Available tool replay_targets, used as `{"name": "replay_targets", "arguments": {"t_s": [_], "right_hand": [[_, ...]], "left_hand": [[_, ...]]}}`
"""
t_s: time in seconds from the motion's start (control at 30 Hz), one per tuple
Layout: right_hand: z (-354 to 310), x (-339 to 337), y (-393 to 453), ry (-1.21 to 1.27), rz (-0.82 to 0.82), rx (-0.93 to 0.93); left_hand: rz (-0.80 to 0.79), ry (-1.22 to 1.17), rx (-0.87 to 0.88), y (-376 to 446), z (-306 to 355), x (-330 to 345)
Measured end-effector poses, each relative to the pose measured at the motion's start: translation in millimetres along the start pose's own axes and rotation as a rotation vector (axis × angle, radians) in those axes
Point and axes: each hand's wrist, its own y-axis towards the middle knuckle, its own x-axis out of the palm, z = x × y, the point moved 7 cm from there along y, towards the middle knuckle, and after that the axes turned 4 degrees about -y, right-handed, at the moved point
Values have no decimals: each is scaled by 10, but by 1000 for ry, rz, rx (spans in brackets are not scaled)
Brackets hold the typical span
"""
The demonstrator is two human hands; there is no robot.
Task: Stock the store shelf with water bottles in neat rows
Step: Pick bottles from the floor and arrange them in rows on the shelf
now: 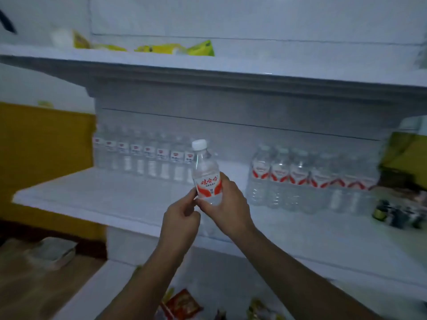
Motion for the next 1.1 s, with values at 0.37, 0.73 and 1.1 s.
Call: {"name": "replay_targets", "arguments": {"t_s": [0.37,0.73,1.1], "right_hand": [[1444,-1812,-970,-173,292,326],[2342,-2434,-1044,2,441,436],[3238,-2374,38,59,369,441]], "left_hand": [[-489,-31,183,-488,354,2155],[-717,26,231,-438,298,3131],[-744,581,249,57,-616,3240]]}}
